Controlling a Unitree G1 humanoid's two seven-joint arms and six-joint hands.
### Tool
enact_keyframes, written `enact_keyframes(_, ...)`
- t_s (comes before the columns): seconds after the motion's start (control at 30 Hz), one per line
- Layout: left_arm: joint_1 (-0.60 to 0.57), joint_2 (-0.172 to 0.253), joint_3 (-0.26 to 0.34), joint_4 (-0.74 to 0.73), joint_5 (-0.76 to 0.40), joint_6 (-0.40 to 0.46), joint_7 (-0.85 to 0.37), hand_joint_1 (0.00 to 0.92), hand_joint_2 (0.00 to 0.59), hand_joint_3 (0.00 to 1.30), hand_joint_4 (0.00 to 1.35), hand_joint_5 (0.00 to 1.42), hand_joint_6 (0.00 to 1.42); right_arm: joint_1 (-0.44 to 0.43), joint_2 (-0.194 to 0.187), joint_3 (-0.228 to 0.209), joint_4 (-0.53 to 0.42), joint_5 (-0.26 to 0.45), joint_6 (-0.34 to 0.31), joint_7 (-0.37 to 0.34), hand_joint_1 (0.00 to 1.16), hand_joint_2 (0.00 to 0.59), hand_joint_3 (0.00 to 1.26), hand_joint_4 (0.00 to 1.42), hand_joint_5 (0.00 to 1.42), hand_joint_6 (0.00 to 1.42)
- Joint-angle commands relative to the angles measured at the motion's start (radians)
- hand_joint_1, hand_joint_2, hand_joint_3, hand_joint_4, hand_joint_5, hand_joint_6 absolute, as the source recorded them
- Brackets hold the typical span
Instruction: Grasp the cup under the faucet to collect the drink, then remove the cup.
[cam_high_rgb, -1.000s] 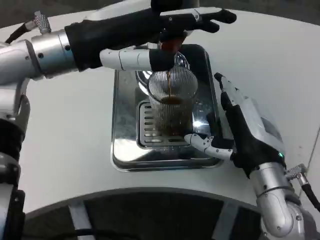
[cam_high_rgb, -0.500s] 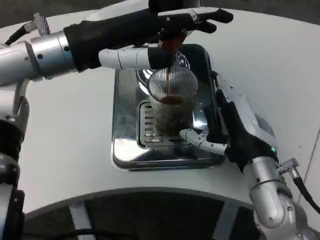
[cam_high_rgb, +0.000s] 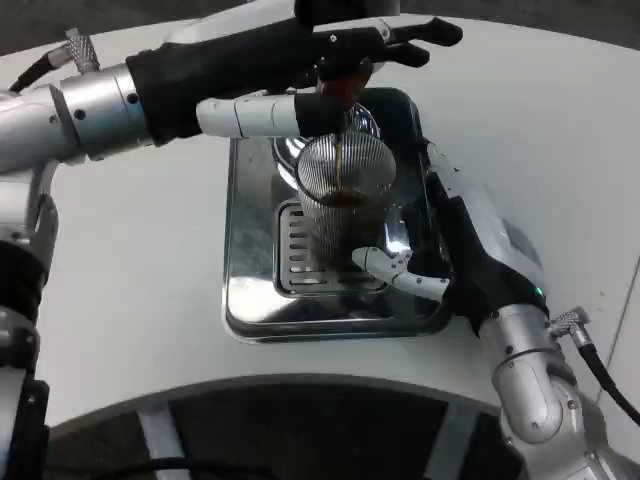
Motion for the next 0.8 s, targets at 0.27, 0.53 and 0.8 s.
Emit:
enact_keyframes(0.27, 0.054, 0.015, -0.024, 0.033, 0.058, 0.009, -0.016, 0.000, 0.038, 0.11, 0.00, 0.06, 0.00, -0.052, 0.008, 0.008, 0.071, 0.031, -0.018, -0.029, 0.49, 0.187, 0.00, 0.00, 0.00, 0.00)
enact_keyframes(0.53, 0.049, 0.013, -0.026, 0.043, 0.061, 0.007, -0.011, 0.000, 0.038, 0.11, 0.00, 0.06, 0.00, -0.059, 0.003, 0.013, 0.067, 0.045, -0.021, -0.025, 0.49, 0.182, 0.00, 0.00, 0.00, 0.00)
enact_keyframes(0.8, 0.046, 0.010, -0.030, 0.048, 0.063, 0.005, -0.004, 0.000, 0.038, 0.11, 0.00, 0.07, 0.00, -0.063, 0.004, 0.013, 0.052, 0.059, -0.015, -0.018, 0.49, 0.180, 0.00, 0.00, 0.00, 0.00)
